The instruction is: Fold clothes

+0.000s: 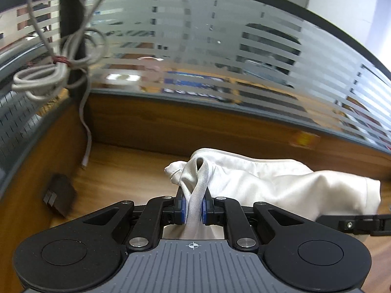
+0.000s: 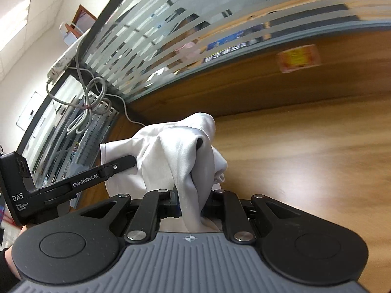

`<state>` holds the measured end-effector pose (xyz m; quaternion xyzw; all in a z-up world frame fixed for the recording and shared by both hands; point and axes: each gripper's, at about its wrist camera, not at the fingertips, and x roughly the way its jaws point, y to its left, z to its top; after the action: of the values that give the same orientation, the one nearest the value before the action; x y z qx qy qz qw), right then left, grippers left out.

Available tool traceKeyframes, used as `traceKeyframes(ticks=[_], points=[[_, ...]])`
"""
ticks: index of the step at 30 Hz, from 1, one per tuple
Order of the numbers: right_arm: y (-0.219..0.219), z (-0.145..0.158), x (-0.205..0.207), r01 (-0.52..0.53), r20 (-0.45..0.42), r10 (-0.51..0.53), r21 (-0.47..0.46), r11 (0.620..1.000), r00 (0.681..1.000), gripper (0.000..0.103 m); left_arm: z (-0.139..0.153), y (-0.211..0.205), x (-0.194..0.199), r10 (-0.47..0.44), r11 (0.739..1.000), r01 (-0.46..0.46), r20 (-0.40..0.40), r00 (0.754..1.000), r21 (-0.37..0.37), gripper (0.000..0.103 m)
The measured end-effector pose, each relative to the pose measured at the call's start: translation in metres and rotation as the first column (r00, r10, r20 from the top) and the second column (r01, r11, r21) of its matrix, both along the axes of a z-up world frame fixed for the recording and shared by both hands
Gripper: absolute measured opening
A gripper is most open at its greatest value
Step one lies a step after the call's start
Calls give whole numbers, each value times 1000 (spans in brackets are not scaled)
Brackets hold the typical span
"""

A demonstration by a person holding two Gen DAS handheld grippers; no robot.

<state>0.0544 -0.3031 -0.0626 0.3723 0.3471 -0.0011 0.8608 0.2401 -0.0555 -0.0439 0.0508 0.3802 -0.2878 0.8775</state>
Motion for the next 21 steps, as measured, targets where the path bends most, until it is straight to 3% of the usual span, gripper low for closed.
traceKeyframes(ticks=[8, 15, 21], points=[[9, -23, 91, -30, -39, 29, -12, 999, 999, 14, -15, 10, 68, 49, 998, -49, 12, 999, 48, 14], [2, -53, 140, -45, -110, 39, -54, 998, 993, 15, -43, -3, 98, 40, 991, -42, 20, 999, 124, 16], [-3, -62, 156, -29, -143, 10, -137, 990, 990, 29, -59, -9, 110, 5, 982, -12, 39, 999, 191, 30]])
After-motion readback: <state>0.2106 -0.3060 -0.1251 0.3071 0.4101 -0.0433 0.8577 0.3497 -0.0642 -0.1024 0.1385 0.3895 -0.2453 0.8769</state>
